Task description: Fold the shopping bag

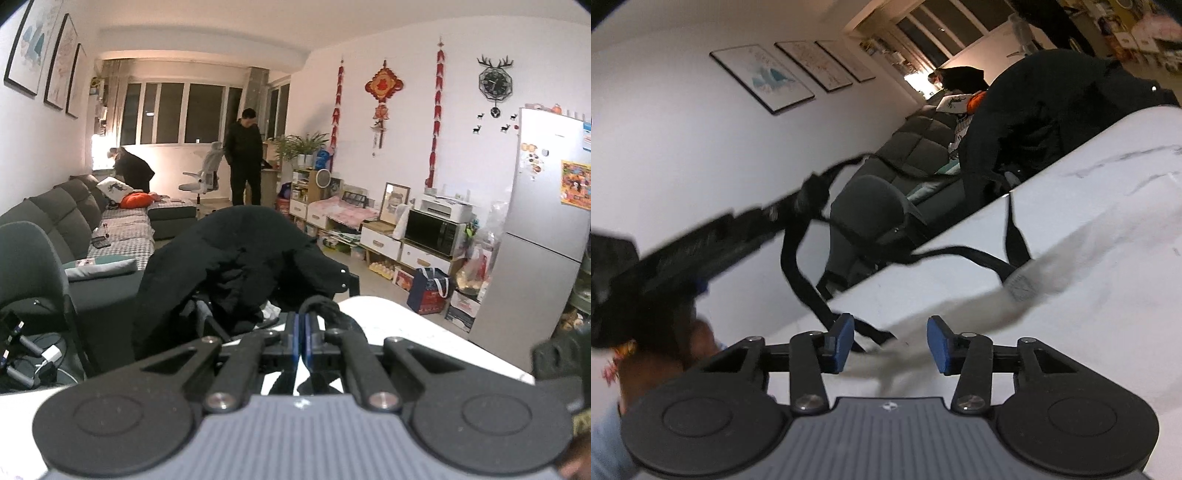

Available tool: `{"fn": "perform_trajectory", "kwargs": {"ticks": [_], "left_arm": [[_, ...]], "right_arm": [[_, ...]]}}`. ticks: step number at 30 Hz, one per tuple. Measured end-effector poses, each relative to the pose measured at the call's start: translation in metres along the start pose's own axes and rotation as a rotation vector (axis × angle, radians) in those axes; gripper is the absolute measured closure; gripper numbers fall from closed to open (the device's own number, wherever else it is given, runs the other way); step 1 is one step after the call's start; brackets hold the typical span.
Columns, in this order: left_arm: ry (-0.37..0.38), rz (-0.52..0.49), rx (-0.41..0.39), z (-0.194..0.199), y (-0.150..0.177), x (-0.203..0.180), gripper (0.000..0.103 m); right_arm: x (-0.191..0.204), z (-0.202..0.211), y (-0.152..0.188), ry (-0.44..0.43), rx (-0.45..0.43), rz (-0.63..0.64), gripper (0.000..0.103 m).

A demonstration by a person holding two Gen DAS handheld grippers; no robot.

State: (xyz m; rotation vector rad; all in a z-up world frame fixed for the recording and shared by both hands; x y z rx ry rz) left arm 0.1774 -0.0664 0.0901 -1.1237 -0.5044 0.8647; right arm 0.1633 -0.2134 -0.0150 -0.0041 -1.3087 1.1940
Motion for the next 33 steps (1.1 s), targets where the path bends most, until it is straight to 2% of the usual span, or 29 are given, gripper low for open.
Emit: {"fn": "perform_trajectory", "kwargs": {"ticks": [6, 12, 17, 23, 26, 31, 33], "left_arm": [[0.027, -0.018, 0.003, 0.022, 0.014, -0.011, 0.1], [0.059, -0.043, 0.036, 0.037, 0.037, -0.016, 0.1], [0.104, -0.088, 0.092, 0.039, 0.065, -0.026, 0.1], [0.149, -0.151, 0.166, 0.034, 0.097, -0.039, 0.1], [0.164, -0.174, 0.208, 0.031, 0.113, -0.043, 0.1], [0.167, -0.222, 0.269, 0.022, 0.136, -0.052, 0.098], [0.165, -0.221, 0.278, 0.025, 0.14, -0.05, 0.093]], "right_arm": [[-0.002, -0.011, -0.008, -0.019, -0.056, -0.103, 0.063], [-0.015, 0.02, -0.016, -0.033, -0.155, -0.159, 0.063], [-0.024, 0.055, -0.008, 0.007, -0.159, -0.107, 0.063], [-0.037, 0.098, 0.003, 0.131, -0.157, -0.004, 0.062], [-0.032, 0.112, 0.002, 0.162, -0.171, 0.048, 0.062], [-0.017, 0.118, 0.0, 0.185, -0.194, 0.136, 0.062], [-0.009, 0.109, 0.002, 0.177, -0.177, 0.166, 0.062]]}}
Point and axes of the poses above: each gripper's, at about its wrist camera, not at the fingertips, and z roughly against the way its jaws point, x to its left, y to its underside, the point moved 5 cm from there along -z, roughly the way its jaws point, and after that the axes turned 2 degrees about -z, right-handed, at the moved point
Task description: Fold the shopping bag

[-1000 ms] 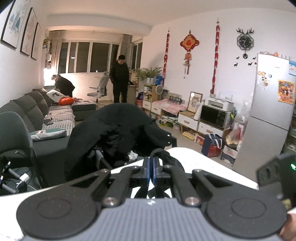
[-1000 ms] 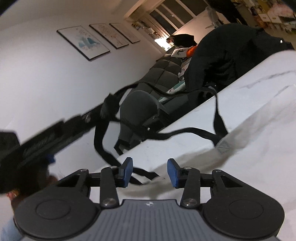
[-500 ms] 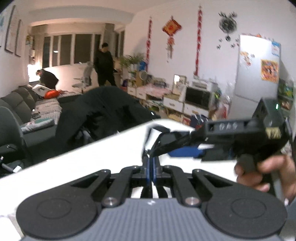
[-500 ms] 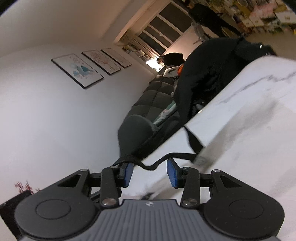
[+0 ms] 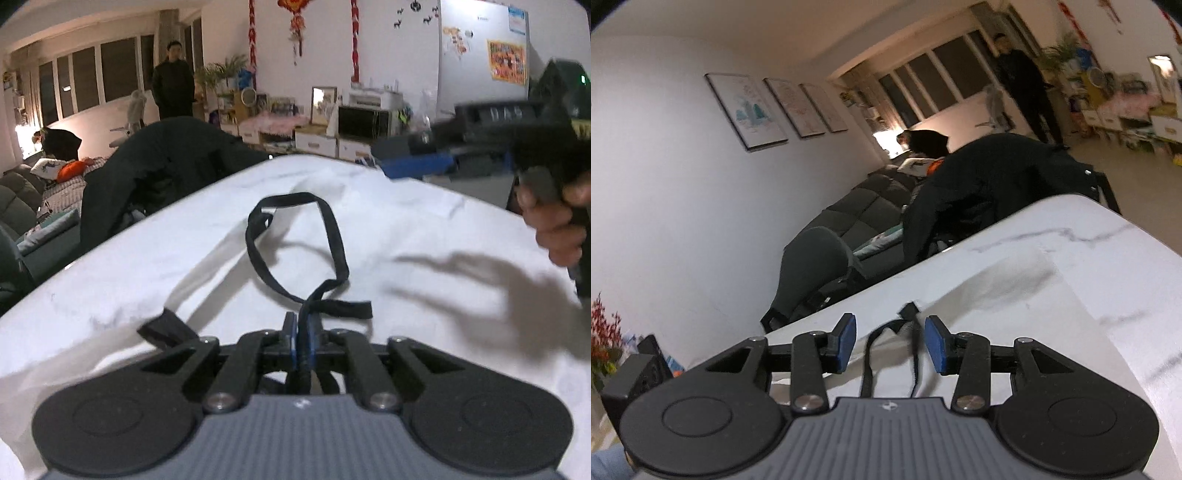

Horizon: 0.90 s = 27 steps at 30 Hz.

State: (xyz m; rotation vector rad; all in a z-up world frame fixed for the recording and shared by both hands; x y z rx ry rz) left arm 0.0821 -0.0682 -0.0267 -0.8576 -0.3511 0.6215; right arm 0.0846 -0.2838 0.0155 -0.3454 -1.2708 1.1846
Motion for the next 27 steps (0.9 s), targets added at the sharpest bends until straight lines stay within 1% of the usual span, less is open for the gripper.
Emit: {"fn": "perform_trajectory", "kwargs": {"ticks": [1, 3, 6, 7, 10, 12, 14, 16, 17, 18, 20, 22, 23, 24, 26, 27], "left_arm": [[0.0, 0.001, 0.004, 0.001, 0.002, 0.001, 0.092], [-0.002, 0.005, 0.009, 0.004, 0.007, 0.002, 0.08], [-0.021, 0.04, -0.022, 0.016, 0.009, 0.014, 0.07], [-0.028, 0.056, -0.035, 0.021, 0.004, 0.021, 0.069], [-0.061, 0.107, -0.068, 0.037, 0.012, 0.04, 0.068], [-0.064, 0.153, -0.076, 0.044, 0.018, 0.053, 0.067], [-0.058, 0.174, -0.071, 0.047, 0.021, 0.061, 0.067], [-0.027, 0.155, -0.06, 0.048, 0.025, 0.058, 0.065], [-0.015, 0.143, -0.054, 0.048, 0.027, 0.056, 0.057], [-0.01, 0.123, -0.049, 0.049, 0.027, 0.052, 0.052], [-0.002, 0.085, -0.043, 0.047, 0.026, 0.043, 0.051], [0.012, 0.076, -0.046, 0.047, 0.023, 0.04, 0.051], [0.024, 0.078, -0.05, 0.048, 0.022, 0.039, 0.047], [0.032, 0.078, -0.054, 0.047, 0.021, 0.039, 0.04], [0.043, 0.078, -0.058, 0.048, 0.021, 0.04, 0.03], [0.049, 0.08, -0.058, 0.049, 0.021, 0.041, 0.027]], "right_arm": [[0.007, -0.005, 0.002, -0.005, 0.011, 0.021, 0.062], [0.019, -0.014, 0.007, -0.015, 0.032, 0.075, 0.062], [0.034, -0.034, 0.011, -0.016, 0.074, 0.138, 0.062], [0.037, -0.041, 0.012, -0.013, 0.086, 0.159, 0.062], [0.05, -0.062, 0.018, -0.024, 0.125, 0.21, 0.062], [0.055, -0.077, 0.024, -0.031, 0.159, 0.237, 0.062], [0.06, -0.092, 0.03, -0.034, 0.19, 0.268, 0.062], [0.066, -0.103, 0.036, -0.041, 0.211, 0.299, 0.062], [0.068, -0.108, 0.038, -0.042, 0.22, 0.316, 0.062], [0.069, -0.111, 0.041, -0.043, 0.234, 0.332, 0.062], [0.07, -0.115, 0.047, -0.043, 0.269, 0.364, 0.062], [0.069, -0.118, 0.055, -0.041, 0.318, 0.396, 0.062], [0.067, -0.119, 0.059, -0.034, 0.341, 0.414, 0.062], [0.064, -0.119, 0.064, -0.026, 0.365, 0.437, 0.062], [0.055, -0.117, 0.073, -0.005, 0.406, 0.469, 0.062], [0.051, -0.115, 0.076, 0.001, 0.414, 0.485, 0.062]]}}
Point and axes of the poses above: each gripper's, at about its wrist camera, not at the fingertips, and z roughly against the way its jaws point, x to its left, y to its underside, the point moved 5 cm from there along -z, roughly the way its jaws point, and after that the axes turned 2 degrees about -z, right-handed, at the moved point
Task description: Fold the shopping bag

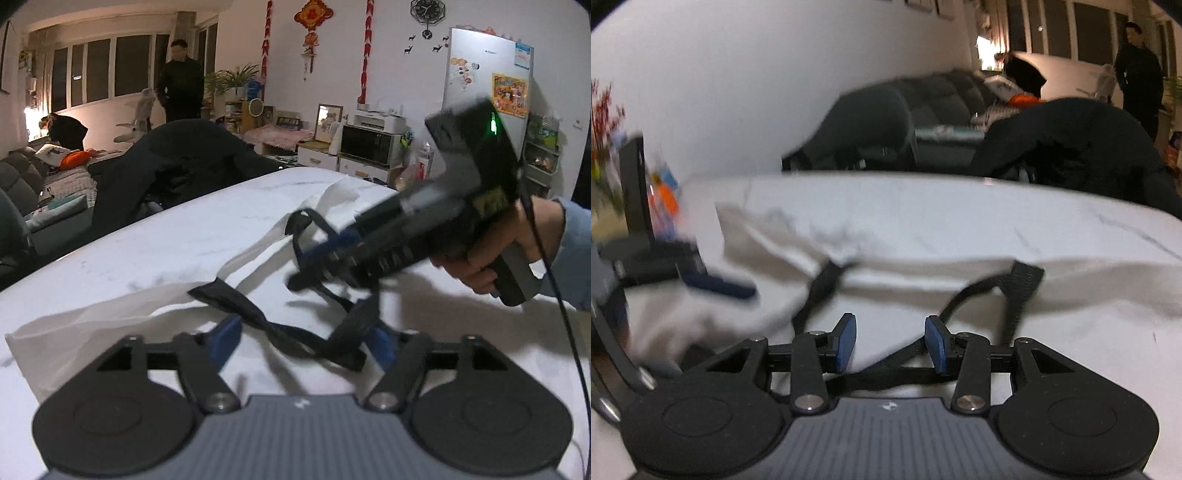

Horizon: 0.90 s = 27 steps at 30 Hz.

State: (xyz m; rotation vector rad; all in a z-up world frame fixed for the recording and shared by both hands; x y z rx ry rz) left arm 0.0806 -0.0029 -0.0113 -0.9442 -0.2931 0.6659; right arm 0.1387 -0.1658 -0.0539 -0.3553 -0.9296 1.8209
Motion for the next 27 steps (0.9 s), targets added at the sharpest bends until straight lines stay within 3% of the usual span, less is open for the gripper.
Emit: {"fn": "perform_trajectory", "kwargs": {"ticks": [5, 9, 10, 13, 18, 24, 27], "left_arm": [[0.012, 0.014, 0.012, 0.001, 0.002, 0.005, 0.023], [-0.047, 0.038, 0.012, 0.0, 0.005, 0.017, 0.022], [-0.067, 0.052, 0.018, -0.003, 0.006, 0.023, 0.024], [-0.115, 0.1, 0.044, -0.013, 0.008, 0.04, 0.042], [-0.117, 0.134, 0.054, -0.02, 0.01, 0.052, 0.047], [-0.123, 0.052, 0.062, -0.011, 0.007, 0.03, 0.042], [-0.126, 0.054, 0.056, -0.007, 0.007, 0.027, 0.04]], "right_arm": [[-0.008, 0.013, 0.013, 0.018, -0.004, 0.054, 0.062], [-0.01, 0.024, 0.011, 0.041, -0.005, 0.08, 0.063], [-0.009, 0.029, 0.007, 0.039, -0.026, 0.079, 0.063], [-0.004, 0.039, -0.009, 0.03, -0.081, 0.074, 0.064], [0.008, 0.034, -0.03, 0.019, -0.112, 0.077, 0.079], [0.027, 0.003, -0.034, -0.07, -0.051, 0.058, 0.081], [0.039, -0.006, -0.02, -0.065, -0.013, 0.118, 0.081]]}}
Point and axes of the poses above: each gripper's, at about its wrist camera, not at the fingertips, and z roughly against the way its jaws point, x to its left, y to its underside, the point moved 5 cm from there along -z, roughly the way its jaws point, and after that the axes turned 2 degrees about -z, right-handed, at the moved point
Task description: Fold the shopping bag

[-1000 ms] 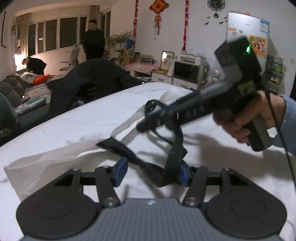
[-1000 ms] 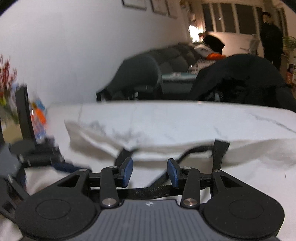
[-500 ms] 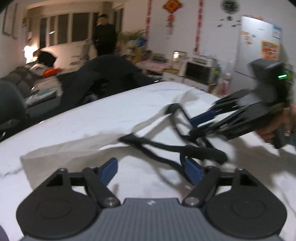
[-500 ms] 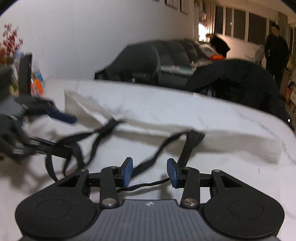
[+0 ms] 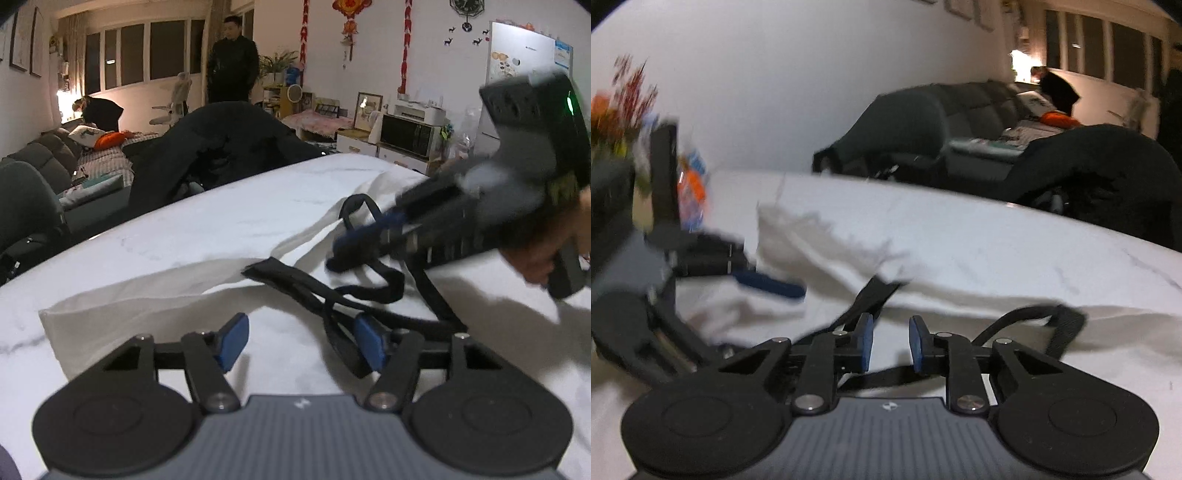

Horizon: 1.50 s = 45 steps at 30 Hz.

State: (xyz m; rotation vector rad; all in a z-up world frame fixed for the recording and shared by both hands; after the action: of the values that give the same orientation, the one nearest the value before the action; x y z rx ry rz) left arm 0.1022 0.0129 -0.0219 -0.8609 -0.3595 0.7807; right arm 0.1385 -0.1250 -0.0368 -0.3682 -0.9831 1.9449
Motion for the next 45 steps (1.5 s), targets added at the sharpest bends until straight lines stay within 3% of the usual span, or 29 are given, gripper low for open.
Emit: {"fn": "perform_trajectory", "kwargs": {"ticks": [8, 17, 25, 35, 45], "left_arm": [[-0.021, 0.051, 0.005, 0.012, 0.005, 0.022, 0.037], [-0.136, 0.088, -0.001, -0.002, -0.003, 0.041, 0.038], [-0.194, 0.136, 0.007, -0.035, -0.007, 0.055, 0.042], [-0.238, 0.226, -0.035, -0.043, -0.007, 0.066, 0.042], [-0.268, 0.195, -0.017, -0.046, -0.008, 0.062, 0.04]], "right_arm": [[-0.005, 0.015, 0.038, 0.025, 0.038, 0.089, 0.082], [-0.005, 0.035, 0.044, 0.011, 0.151, 0.21, 0.082], [-0.021, 0.051, 0.021, 0.064, 0.038, 0.142, 0.082], [-0.014, -0.012, -0.003, 0.12, -0.006, 0.098, 0.082], [-0.045, -0.056, -0.022, 0.187, -0.014, 0.005, 0.083]]}}
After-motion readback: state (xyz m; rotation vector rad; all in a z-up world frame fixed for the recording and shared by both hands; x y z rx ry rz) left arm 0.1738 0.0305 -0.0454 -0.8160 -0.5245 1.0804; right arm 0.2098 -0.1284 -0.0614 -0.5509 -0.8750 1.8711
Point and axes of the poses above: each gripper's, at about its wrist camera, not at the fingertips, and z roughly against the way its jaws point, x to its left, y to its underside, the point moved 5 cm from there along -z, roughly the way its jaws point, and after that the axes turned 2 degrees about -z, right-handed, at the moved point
